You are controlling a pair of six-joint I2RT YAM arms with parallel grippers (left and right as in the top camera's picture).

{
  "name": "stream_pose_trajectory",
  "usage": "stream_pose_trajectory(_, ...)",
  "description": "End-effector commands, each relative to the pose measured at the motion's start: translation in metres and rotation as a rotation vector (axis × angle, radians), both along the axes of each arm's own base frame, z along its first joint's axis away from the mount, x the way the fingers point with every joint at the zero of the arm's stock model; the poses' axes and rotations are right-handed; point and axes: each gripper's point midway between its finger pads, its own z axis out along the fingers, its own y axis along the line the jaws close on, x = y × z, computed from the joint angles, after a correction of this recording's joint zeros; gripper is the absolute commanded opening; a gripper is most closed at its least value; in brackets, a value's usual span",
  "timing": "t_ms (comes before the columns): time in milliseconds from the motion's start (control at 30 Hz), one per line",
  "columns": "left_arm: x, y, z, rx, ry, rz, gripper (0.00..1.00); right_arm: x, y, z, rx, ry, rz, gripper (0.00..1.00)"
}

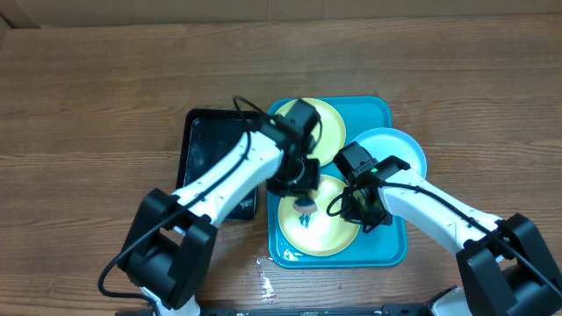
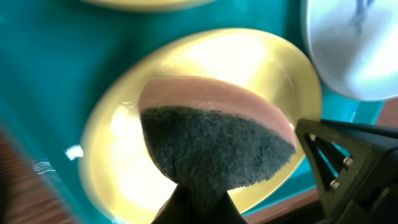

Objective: Clean dirty plates on tray and stack at the side
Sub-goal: 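Move the sponge with the left gripper onto the near yellow plate, then scrub the yellow plate with the sponge while the right gripper holds its rim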

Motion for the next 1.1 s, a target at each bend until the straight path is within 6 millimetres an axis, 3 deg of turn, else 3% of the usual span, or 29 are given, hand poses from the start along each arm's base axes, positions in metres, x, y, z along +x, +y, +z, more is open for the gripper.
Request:
stream_pose_trajectory(0, -0.016, -0.020, -0.004, -0.067, 0.054, 0.060, 0.04, 0.000, -0.002, -0.001, -0.007, -0.001, -0.009, 0.13)
stream_pose_trajectory(267, -0.029, -0.032, -0.036, -0.103, 0.064, 0.133, 0.04, -0.003, 0.001, -0.001, 0.011, 0.014, -0.009, 0.13)
stream_pose_trajectory(533, -0.012, 0.009, -0.055, 0.108, -0.047, 0.225, 0.04, -0.005, 0.000, -0.001, 0.007, 0.019, -0.009, 0.13)
stream_pose_trajectory(800, 0.004, 0.050, -0.043, 0.308, -0.115, 0.275, 0.04, -0.007, -0.001, -0.001, 0.002, 0.028, -0.009, 0.13)
stream_pose_trajectory(933, 0.012, 0.041, -0.040, 0.279, -0.158, 0.226, 0.04, -0.005, 0.000, -0.001, 0.006, 0.021, -0.015, 0.13)
stream_pose_trajectory(1067, 0.003, 0.027, -0.045, 0.235, -0.114, 0.198, 0.04, -0.007, 0.008, 0.000, 0.049, 0.036, -0.058, 0.06)
